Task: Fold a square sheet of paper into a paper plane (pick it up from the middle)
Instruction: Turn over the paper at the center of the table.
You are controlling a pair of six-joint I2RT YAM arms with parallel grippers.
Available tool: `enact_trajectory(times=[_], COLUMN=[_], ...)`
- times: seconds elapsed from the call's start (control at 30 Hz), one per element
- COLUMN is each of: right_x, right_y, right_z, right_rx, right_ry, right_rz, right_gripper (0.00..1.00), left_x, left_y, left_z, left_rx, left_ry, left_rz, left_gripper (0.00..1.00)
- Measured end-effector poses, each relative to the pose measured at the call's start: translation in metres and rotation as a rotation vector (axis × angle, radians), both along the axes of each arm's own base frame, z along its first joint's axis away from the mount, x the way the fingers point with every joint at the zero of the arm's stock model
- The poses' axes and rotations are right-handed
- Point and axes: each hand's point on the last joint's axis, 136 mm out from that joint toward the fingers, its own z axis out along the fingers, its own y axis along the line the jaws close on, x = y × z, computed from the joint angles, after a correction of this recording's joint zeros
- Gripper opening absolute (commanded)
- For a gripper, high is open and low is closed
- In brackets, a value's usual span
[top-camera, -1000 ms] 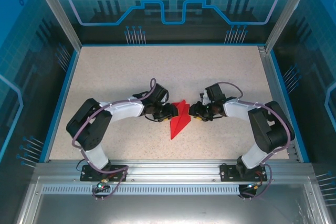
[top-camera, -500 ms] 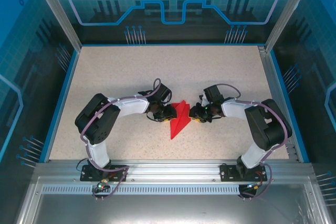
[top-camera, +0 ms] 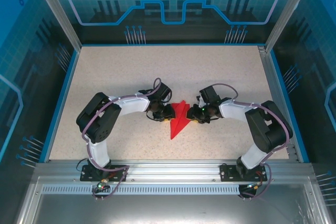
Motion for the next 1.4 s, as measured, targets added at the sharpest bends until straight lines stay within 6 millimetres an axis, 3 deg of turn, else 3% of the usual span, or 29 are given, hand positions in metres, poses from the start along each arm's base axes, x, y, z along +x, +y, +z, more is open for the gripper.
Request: enact_trajectory(times=[0.7, 0.87, 1.13, 1.4], right_x=[-0.001, 0.013, 0.022, 0.004], right_y=[0.008, 0.029, 0.038, 0.047], right_z=[-0.001, 0.011, 0.021, 0.019], right_rx=[0.042, 0.124, 0.175, 0.2], right_ry=[0.071, 0.017, -0.026, -0.049], right_rz=[-0.057, -0.036, -0.031, 0.001], right_gripper=[0.34, 0.37, 0.49, 0.54], left_x=[0.0, 0.001, 0.002, 0.004], left_y=[0.002, 0.003, 0.006, 0.007], left_z=[-0.002, -0.002, -0.002, -0.002], left_rx=[0.006, -0.008, -0.064, -0.174], left_ry=[0.012, 0.022, 0.03, 0.066], left_rz=[0.005, 0.013, 0.061, 0.127], left_gripper=[0.22, 0.21, 0.21, 0.21])
